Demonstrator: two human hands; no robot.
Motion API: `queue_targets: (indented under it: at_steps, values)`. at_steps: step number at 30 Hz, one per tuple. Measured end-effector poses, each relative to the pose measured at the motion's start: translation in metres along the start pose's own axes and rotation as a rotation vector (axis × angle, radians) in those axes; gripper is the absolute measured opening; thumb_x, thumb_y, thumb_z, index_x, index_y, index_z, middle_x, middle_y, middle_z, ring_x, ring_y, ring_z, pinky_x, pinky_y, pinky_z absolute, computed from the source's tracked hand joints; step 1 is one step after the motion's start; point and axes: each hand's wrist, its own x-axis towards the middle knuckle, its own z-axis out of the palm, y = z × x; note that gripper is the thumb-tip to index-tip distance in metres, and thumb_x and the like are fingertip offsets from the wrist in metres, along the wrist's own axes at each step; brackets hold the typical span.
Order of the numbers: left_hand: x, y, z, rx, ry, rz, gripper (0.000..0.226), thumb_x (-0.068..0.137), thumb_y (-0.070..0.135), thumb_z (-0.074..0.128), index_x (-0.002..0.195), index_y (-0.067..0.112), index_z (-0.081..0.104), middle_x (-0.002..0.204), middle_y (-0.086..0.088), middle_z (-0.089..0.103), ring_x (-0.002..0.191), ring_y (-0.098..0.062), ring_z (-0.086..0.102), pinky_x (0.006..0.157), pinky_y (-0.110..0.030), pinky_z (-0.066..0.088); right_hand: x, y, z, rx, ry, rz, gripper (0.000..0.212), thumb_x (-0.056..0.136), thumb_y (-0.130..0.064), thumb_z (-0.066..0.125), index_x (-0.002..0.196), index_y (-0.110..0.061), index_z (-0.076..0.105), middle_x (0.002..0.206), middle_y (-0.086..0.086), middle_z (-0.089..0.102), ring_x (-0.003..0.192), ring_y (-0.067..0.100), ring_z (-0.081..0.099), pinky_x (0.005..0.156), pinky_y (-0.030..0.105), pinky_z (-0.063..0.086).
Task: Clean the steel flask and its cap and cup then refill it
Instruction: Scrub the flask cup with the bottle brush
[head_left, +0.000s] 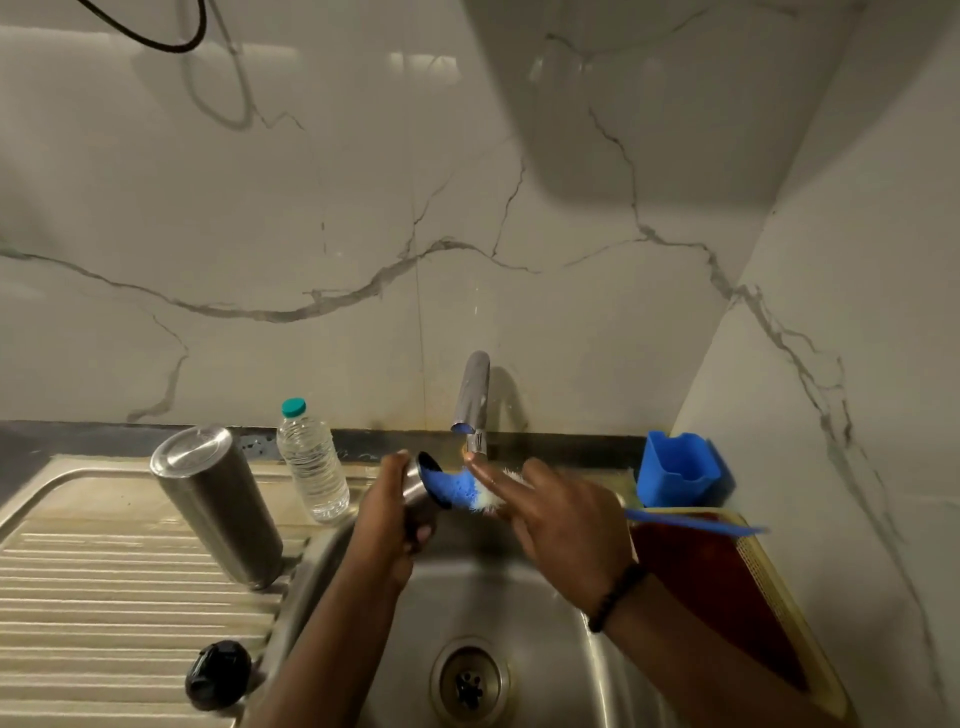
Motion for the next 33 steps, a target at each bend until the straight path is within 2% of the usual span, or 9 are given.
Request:
queue_targets:
  at_steps: [5, 11, 16, 20, 24, 26, 28, 30, 33]
  values:
    - [0.0, -0.001, 0.001, -0.126, 0.091, 0.019, 0.037, 0.1, 0.045, 0.046, 0.094, 0.01, 0.055, 0.055, -0.004, 0.057, 0.035, -0.009, 0.042, 0.03, -0.016, 0.029, -0.011, -0.017, 0.007, 0.338, -0.04, 0.248, 0.059, 0.091, -0.059, 0.044, 0.144, -0.058, 0.018, 0.105, -0.012, 0.066, 0.086, 0.007, 0.062, 0.07, 0.028, 0.055]
    - [0.0, -0.009, -0.008, -0.212, 0.067, -0.023, 0.043, 0.099, 0.044, 0.048, 0.109, 0.003, 0.056, 0.071, -0.013, 0.059, 0.038, -0.012, 0.046, 0.031, -0.016, 0.031, -0.013, -0.001, -0.003, 0.728, -0.227, 0.484, 0.05, 0.088, -0.055, 0.06, 0.136, -0.047, 0.048, 0.119, -0.016, 0.066, 0.104, -0.002, 0.06, 0.087, 0.015, 0.047]
    - [0.001, -0.009, -0.01, -0.164, 0.0, 0.005, 0.044, 0.099, 0.045, 0.049, 0.11, 0.003, 0.056, 0.068, -0.011, 0.061, 0.041, -0.011, 0.045, 0.031, -0.018, 0.033, -0.01, 0.014, -0.01, 0.569, -0.15, 0.284, 0.053, 0.09, -0.061, 0.053, 0.141, -0.052, 0.039, 0.111, -0.017, 0.068, 0.094, -0.001, 0.063, 0.08, 0.022, 0.054]
    - [0.001, -0.005, -0.009, -0.048, -0.008, 0.018, 0.045, 0.101, 0.045, 0.045, 0.112, 0.004, 0.057, 0.071, -0.015, 0.062, 0.041, -0.01, 0.042, 0.033, -0.017, 0.03, -0.008, 0.014, -0.006, 0.021, -0.011, -0.056, 0.076, 0.081, -0.029, 0.074, 0.147, -0.039, 0.037, 0.081, -0.004, 0.054, 0.062, 0.01, 0.049, 0.046, 0.025, 0.042]
    - [0.002, -0.004, -0.011, 0.091, 0.036, 0.068, 0.045, 0.099, 0.045, 0.05, 0.114, 0.004, 0.06, 0.09, -0.022, 0.063, 0.05, -0.011, 0.054, 0.04, -0.02, 0.039, -0.013, 0.016, 0.006, -0.009, -0.048, -0.042, 0.085, 0.079, -0.024, 0.077, 0.148, -0.042, 0.032, 0.089, -0.007, 0.06, 0.071, 0.011, 0.056, 0.054, 0.026, 0.046]
    - [0.0, -0.006, -0.014, 0.142, 0.04, 0.073, 0.039, 0.098, 0.043, 0.052, 0.114, 0.009, 0.061, 0.099, -0.022, 0.067, 0.069, -0.021, 0.063, 0.056, -0.027, 0.048, -0.014, 0.02, 0.005, 0.251, -0.242, 0.01, 0.066, 0.091, -0.048, 0.059, 0.146, -0.052, 0.023, 0.112, -0.012, 0.066, 0.095, 0.005, 0.062, 0.078, 0.028, 0.055]
    - [-0.003, -0.009, -0.016, 0.153, 0.017, 0.052, 0.037, 0.097, 0.043, 0.053, 0.114, 0.011, 0.062, 0.101, -0.02, 0.071, 0.087, -0.034, 0.068, 0.073, -0.038, 0.052, -0.011, 0.029, -0.001, 0.662, -0.512, 0.166, 0.054, 0.088, -0.06, 0.055, 0.139, -0.05, 0.042, 0.12, -0.012, 0.067, 0.104, 0.002, 0.062, 0.091, 0.031, 0.053]
    - [-0.006, -0.01, -0.014, 0.108, -0.067, 0.043, 0.042, 0.098, 0.042, 0.05, 0.111, 0.003, 0.061, 0.082, -0.014, 0.072, 0.066, -0.025, 0.066, 0.057, -0.031, 0.05, -0.007, 0.036, -0.009, 1.014, -0.705, 0.31, 0.042, 0.085, -0.058, 0.062, 0.123, -0.039, 0.061, 0.102, -0.003, 0.071, 0.085, 0.008, 0.065, 0.077, 0.032, 0.057]
    - [-0.006, -0.008, -0.008, -0.002, -0.137, 0.022, 0.048, 0.097, 0.044, 0.048, 0.101, -0.001, 0.061, 0.059, -0.007, 0.06, 0.039, -0.009, 0.044, 0.033, -0.017, 0.032, -0.009, 0.04, -0.015, 1.282, -0.735, 0.44, 0.031, 0.09, -0.045, 0.063, 0.116, -0.03, 0.065, 0.083, 0.012, 0.063, 0.062, 0.013, 0.054, 0.052, 0.027, 0.043]
